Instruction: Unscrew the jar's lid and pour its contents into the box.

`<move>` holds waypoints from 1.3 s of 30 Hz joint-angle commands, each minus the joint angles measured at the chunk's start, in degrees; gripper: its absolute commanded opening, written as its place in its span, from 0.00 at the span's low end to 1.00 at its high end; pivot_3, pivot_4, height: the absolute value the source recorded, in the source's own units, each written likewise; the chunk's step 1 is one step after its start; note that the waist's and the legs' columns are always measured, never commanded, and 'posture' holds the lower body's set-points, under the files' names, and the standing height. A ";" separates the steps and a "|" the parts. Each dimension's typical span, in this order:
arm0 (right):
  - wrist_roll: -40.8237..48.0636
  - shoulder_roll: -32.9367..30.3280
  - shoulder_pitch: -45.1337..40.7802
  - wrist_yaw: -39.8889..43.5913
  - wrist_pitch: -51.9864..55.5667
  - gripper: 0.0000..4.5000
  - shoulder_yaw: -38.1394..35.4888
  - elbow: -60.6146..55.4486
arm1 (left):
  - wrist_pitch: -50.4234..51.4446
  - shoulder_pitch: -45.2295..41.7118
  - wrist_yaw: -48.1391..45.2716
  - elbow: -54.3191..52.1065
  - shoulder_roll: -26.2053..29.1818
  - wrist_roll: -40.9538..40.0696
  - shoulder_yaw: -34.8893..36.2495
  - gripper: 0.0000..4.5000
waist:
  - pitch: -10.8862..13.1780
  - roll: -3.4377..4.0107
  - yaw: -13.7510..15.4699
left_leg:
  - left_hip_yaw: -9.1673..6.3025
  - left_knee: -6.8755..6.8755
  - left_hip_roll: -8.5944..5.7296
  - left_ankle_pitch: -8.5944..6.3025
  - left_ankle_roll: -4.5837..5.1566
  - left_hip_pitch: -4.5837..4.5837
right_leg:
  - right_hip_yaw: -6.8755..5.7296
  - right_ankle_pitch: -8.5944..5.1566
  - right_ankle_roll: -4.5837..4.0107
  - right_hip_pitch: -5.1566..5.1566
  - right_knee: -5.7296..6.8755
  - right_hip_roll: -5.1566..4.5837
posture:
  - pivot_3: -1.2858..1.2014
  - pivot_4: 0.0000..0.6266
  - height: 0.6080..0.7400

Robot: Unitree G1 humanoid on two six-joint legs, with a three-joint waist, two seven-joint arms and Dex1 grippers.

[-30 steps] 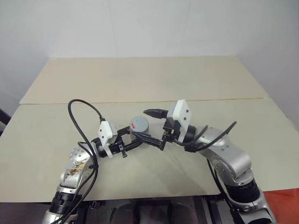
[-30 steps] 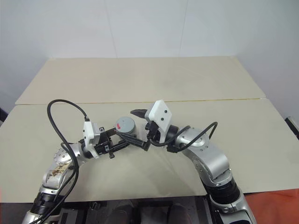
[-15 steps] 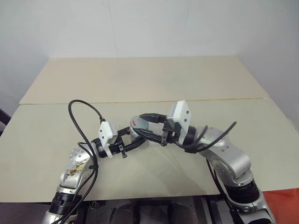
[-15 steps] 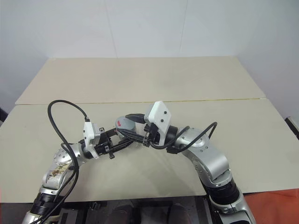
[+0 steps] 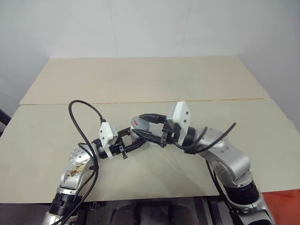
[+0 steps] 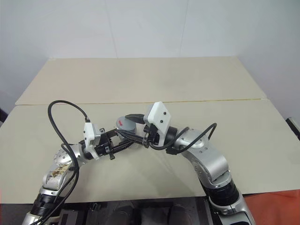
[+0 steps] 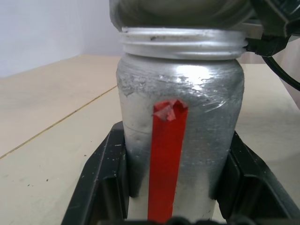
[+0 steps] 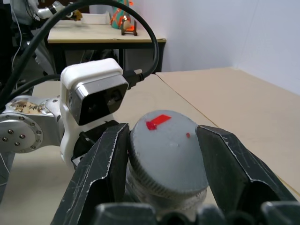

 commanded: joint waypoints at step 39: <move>0.09 -5.44 2.82 -4.88 1.06 0.06 -12.40 -1.26 | -1.75 0.02 -0.31 -2.16 -0.19 -0.66 0.43 0.43 | 0.00 0.00 0.15 | 0.01 0.00 0.01 0.00 0.00 -0.01 | 0.00 0.00 0.00 0.00 -0.01 0.00 | 0.52 0.24 1.00</move>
